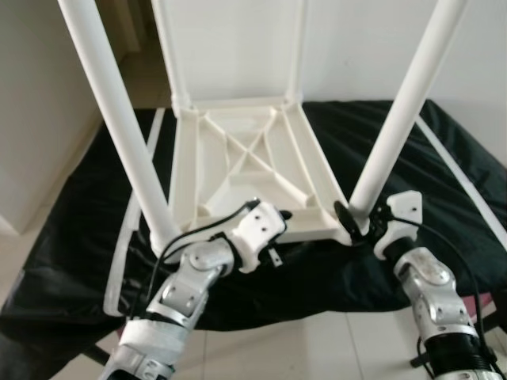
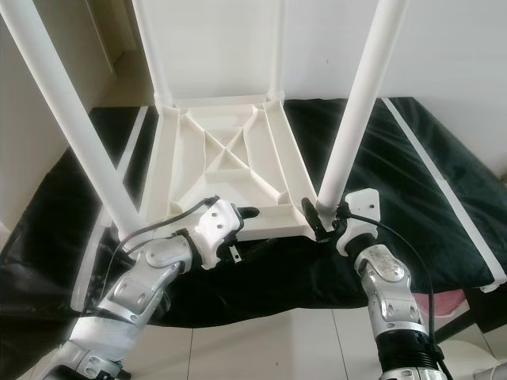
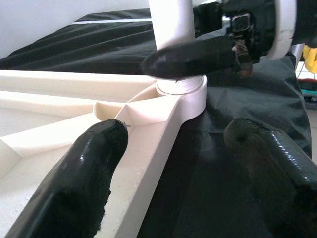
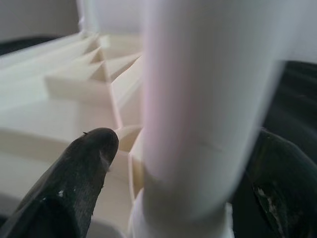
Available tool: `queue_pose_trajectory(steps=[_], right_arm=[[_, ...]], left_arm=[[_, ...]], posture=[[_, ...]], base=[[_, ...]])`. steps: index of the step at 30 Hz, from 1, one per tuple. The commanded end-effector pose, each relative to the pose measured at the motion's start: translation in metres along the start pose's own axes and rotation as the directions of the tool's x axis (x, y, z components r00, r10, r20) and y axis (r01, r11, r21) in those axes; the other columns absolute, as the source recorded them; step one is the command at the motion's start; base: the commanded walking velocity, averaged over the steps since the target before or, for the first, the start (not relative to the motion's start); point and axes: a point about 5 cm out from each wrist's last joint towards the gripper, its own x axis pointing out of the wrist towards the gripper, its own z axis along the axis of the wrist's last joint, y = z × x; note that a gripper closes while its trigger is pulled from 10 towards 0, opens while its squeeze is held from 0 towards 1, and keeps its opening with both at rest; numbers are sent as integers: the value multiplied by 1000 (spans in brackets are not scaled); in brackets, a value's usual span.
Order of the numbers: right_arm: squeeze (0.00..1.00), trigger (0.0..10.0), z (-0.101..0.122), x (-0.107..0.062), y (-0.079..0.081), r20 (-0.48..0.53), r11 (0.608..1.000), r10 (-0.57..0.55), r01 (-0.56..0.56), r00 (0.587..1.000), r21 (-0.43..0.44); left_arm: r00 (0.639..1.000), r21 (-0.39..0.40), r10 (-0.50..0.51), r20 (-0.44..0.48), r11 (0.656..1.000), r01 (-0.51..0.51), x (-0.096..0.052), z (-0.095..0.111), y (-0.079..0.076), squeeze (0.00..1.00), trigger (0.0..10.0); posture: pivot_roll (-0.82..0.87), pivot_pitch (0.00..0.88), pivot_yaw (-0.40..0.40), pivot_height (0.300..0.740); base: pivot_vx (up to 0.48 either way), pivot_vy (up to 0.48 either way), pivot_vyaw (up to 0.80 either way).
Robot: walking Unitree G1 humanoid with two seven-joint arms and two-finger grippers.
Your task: Building children table
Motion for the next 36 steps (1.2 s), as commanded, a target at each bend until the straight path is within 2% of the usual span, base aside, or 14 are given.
queue_pose_trajectory(steps=[1,11,12,13,14,15,16,18,22,28,29,31,34,36], right_arm=[[0,10000,-1,6,0,-7,998,55,-55,998,-1],[0,10000,-2,19,-2,-34,990,139,-139,990,-19],[0,8627,-3,18,-3,-41,990,137,-138,990,-17],[0,8627,-4,19,-3,-46,990,139,-139,989,-16],[0,2667,-6,17,-4,-57,989,143,-144,988,-19],[0,2667,-8,16,-5,-64,989,146,-148,987,-21],[0,0,-11,14,-6,-75,988,152,-154,986,-16],[0,0,-11,14,-6,-75,988,152,-154,986,-16],[0,0,-21,3,-10,-101,990,141,-143,985,-8],[0,0,-32,-6,-12,-130,996,88,-87,988,15],[0,10000,-34,-8,-12,-140,998,69,-68,988,17],[0,10000,-34,-8,-11,-141,998,67,-65,988,18],[0,10000,-35,-9,-14,-155,1000,-7,9,988,14],[0,10000,-37,-9,-14,-173,995,-96,99,980,8]], left_arm=[[1000,-6,16,-14,1000,-16,-2,-3,1,0,10000],[999,-2,42,-22,999,-42,-4,-4,1,0,10000],[999,-8,47,-21,999,-47,-5,-4,0,0,10000],[999,-12,50,-21,999,-50,-6,-4,0,0,10000],[998,-13,55,-23,998,-55,-8,-5,0,0,10000],[998,-13,59,-25,998,-59,-8,-6,-1,0,10000],[997,-15,66,-27,998,-66,-10,-6,-1,0,10000],[997,-15,66,-27,998,-66,-10,-6,-1,0,10000],[996,-22,81,-32,996,-81,-12,-8,-2,0,10000],[997,-12,63,-42,998,-63,-13,-8,-3,0,10000],[998,-9,53,-44,999,-54,-14,-8,-3,0,10000],[998,-9,52,-43,999,-53,-14,-8,-3,0,10000],[998,-11,41,-44,999,-42,-13,-8,-5,0,10000],[998,-11,39,-44,999,-39,-12,-8,-6,0,10000]], posture=[[-94,0,6,740],[-71,0,-17,740],[-67,0,-24,740],[-67,0,-24,740],[-61,0,-32,740],[-61,0,-32,740],[-56,0,-38,740],[-56,0,-38,740],[-56,0,-40,740],[-56,0,-28,740],[-59,0,-23,740],[-59,0,-23,740],[-65,0,-16,740],[-69,0,-11,740]], base=[[0,0,0],[0,0,0],[0,0,0],[0,0,0],[0,0,0],[0,0,0],[0,0,0],[0,0,0],[0,0,0],[0,0,0],[0,0,0],[0,0,0],[0,0,0],[0,0,0]])
